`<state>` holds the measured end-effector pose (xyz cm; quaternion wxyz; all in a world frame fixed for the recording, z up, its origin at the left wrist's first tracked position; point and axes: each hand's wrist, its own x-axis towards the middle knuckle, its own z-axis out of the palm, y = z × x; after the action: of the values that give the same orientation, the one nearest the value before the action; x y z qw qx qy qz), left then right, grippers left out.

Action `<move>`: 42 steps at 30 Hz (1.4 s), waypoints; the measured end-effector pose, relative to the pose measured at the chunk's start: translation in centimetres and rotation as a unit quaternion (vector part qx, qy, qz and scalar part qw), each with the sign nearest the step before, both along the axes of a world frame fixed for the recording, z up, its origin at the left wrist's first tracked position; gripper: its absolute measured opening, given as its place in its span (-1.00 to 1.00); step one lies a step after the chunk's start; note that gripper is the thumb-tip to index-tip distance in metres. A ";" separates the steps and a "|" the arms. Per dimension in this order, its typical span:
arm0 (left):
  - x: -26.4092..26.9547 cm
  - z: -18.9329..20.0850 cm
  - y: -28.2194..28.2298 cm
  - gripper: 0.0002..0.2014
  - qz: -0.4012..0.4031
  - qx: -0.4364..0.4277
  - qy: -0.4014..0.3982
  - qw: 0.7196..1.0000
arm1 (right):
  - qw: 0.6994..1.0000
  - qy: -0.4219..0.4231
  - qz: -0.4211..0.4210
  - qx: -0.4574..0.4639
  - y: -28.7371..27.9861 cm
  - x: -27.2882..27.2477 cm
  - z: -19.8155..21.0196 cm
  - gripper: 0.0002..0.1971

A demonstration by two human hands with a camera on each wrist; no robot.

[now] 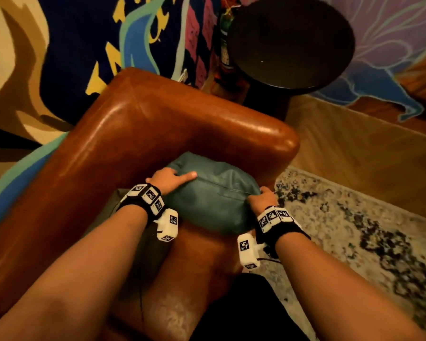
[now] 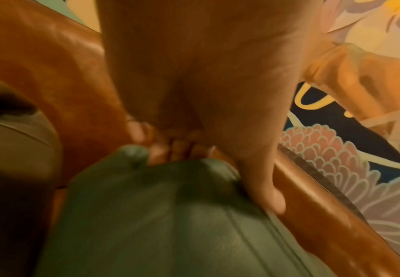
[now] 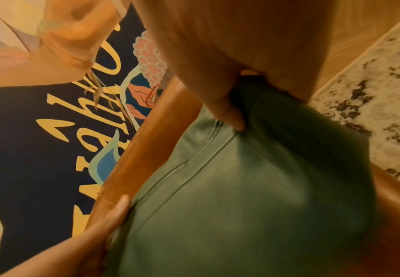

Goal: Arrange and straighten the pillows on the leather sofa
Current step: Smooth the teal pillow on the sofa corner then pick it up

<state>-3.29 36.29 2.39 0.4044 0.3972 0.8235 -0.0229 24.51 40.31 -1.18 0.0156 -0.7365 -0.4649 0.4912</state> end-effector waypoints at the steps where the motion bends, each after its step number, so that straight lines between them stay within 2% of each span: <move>1: 0.4 -0.1 0.2 0.24 -0.015 -0.033 -0.037 0.999 | 1.000 0.005 -0.015 0.011 -0.1 0.6 0.0 -0.82; 2: 0.9 -0.3 0.1 0.28 -0.023 -0.066 -0.063 0.996 | 1.000 0.013 -0.020 0.018 -0.3 1.2 0.2 -0.73; 3: 1.2 -0.6 -0.2 0.23 -0.025 -0.092 -0.085 0.992 | 0.999 0.020 -0.028 0.028 -0.5 1.8 0.5 -0.69; 5: 2.0 -1.6 -1.0 0.02 0.001 -0.111 -0.140 0.984 | 0.998 0.017 -0.050 0.036 -0.7 3.2 0.4 -0.65; 8: 1.9 -6.1 -1.8 0.03 0.104 -0.095 -0.208 0.968 | 0.992 0.013 -0.122 0.035 -1.7 5.0 0.4 -0.51; 9: 1.5 -8.5 -1.8 0.00 0.137 -0.074 -0.241 0.958 | 0.989 0.011 -0.145 0.037 -1.9 5.4 0.1 -0.44; 10: 1.7 -9.1 -1.5 -0.05 0.169 -0.051 -0.273 0.945 | 0.986 0.006 -0.163 0.036 -2.1 5.6 0.1 -0.38; 14: 3.3 -3.1 0.1 -0.40 0.277 0.039 -0.349 0.894 | 0.982 -0.004 -0.188 0.024 -1.5 5.6 0.6 -0.14; 16: 3.1 -1.4 0.6 -0.37 0.300 0.050 -0.365 0.880 | 0.983 0.010 -0.185 0.015 -1.0 5.6 0.9 -0.07; 18: 2.6 -0.8 0.8 -0.32 0.321 0.051 -0.373 0.869 | 0.981 0.030 -0.191 0.006 -0.7 5.4 0.6 -0.04; 21: 2.3 -1.1 0.6 -0.46 0.346 0.048 -0.363 0.864 | 0.976 0.057 -0.211 -0.001 -0.7 4.7 0.3 0.03; 24: 1.5 -1.3 0.3 -0.55 0.356 0.068 -0.372 0.854 | 0.979 0.079 -0.189 0.013 -0.5 5.4 -0.3 0.27; 25: 1.0 -1.1 0.3 -0.60 0.357 0.080 -0.381 0.849 | 0.979 0.081 -0.187 0.017 -0.4 6.0 -0.8 0.22; 27: -0.4 -0.9 0.2 -0.74 0.356 0.099 -0.398 0.840 | 0.978 0.084 -0.191 0.017 -0.2 7.2 -0.8 -0.12; 28: -1.1 -0.7 0.1 -0.81 0.350 0.108 -0.401 0.840 | 0.975 0.098 -0.197 0.017 -0.2 7.8 -1.1 -0.19; 30: -2.4 -0.7 -0.2 -0.72 0.322 0.123 -0.395 0.852 | 0.968 0.146 -0.203 0.017 -0.2 9.3 -2.4 -0.21; 31: -3.1 -1.2 -0.3 -0.68 0.280 0.141 -0.361 0.878 | 0.964 0.181 -0.191 0.021 -0.3 9.9 -3.1 -0.22; 33: -4.3 -2.2 -0.3 -0.61 0.152 0.177 -0.212 0.949 | 0.957 0.232 -0.171 0.013 -0.7 10.6 -2.9 -0.23; 34: -4.6 -2.3 -0.2 -0.55 0.105 0.192 -0.135 0.966 | 0.955 0.248 -0.165 0.014 -0.9 11.0 -2.6 -0.22; 36: -4.9 -2.7 0.0 -0.48 0.114 0.214 -0.058 0.969 | 0.952 0.248 -0.180 0.016 -1.6 12.1 -3.4 -0.14; 37: -4.7 -2.8 0.0 -0.52 0.147 0.201 -0.053 0.967 | 0.954 0.217 -0.207 0.018 -1.7 12.5 -3.6 -0.09; 39: -3.9 -3.3 -0.3 -0.65 0.224 0.127 -0.120 0.959 | 0.968 0.091 -0.231 0.026 -1.5 12.1 -2.4 -0.12; 40: -3.2 -3.6 -0.6 -0.70 0.249 0.105 -0.169 0.948 | 0.978 -0.019 -0.208 0.032 -1.6 11.1 -1.6 -0.25; 41: -2.5 -3.8 -0.9 -0.79 0.252 0.123 -0.192 0.940 | 0.975 -0.128 -0.170 0.068 -1.7 9.2 -0.5 -0.39; 42: -1.7 -3.8 -0.9 -0.87 0.242 0.166 -0.192 0.937 | 0.960 -0.205 -0.110 0.153 -2.1 6.8 0.5 -0.47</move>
<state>-4.98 35.40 -1.39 0.4764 0.2443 0.7937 0.2889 31.30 38.22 -0.70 0.0866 -0.8568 -0.4437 0.2481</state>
